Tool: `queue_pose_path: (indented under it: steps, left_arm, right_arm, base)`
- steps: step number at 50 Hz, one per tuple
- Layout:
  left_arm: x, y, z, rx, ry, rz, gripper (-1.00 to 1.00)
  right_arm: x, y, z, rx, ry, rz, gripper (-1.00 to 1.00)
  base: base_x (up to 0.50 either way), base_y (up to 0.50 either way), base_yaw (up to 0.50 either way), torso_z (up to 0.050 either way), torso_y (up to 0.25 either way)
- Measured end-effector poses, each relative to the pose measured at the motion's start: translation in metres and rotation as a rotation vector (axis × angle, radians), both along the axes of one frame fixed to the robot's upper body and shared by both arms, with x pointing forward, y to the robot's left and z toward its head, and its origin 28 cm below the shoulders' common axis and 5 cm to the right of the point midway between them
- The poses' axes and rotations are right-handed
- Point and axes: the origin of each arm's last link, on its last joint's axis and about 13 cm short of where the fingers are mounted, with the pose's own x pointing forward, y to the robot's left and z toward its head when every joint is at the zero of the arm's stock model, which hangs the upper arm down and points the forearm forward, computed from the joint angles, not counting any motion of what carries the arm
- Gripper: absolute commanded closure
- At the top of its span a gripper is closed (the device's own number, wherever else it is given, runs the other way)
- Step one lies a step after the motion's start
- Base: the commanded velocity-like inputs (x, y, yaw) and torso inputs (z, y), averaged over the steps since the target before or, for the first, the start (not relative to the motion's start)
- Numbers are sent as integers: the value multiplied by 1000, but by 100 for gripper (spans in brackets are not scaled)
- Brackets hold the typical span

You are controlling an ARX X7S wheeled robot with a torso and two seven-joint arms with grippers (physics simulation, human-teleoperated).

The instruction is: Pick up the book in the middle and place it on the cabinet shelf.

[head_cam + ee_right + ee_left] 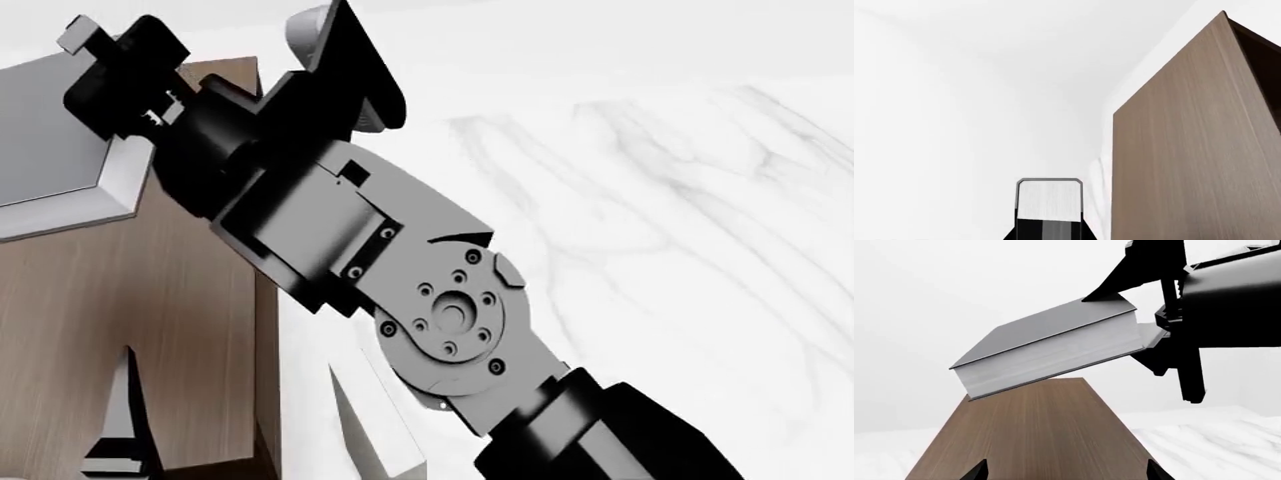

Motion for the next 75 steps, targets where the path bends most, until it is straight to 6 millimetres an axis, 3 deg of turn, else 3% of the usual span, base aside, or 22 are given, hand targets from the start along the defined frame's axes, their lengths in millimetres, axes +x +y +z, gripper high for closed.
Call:
queue_pose_path:
  steps: [51, 74, 75]
  left_arm:
    - [0, 3, 0, -7, -7, 9, -100]
    - [1, 3, 0, -6, -6, 9, -100]
    - [1, 3, 0, -6, -6, 9, -100]
  right_arm:
    - [8, 16, -40, -112, 71, -2, 100]
    - [10, 15, -46, -90, 68, -4, 100]
    - [10, 15, -46, -89, 68, -5, -100]
  base:
    - [0, 0, 0, 0, 1]
    - [0, 0, 0, 0, 0]
    - [0, 0, 0, 0, 0]
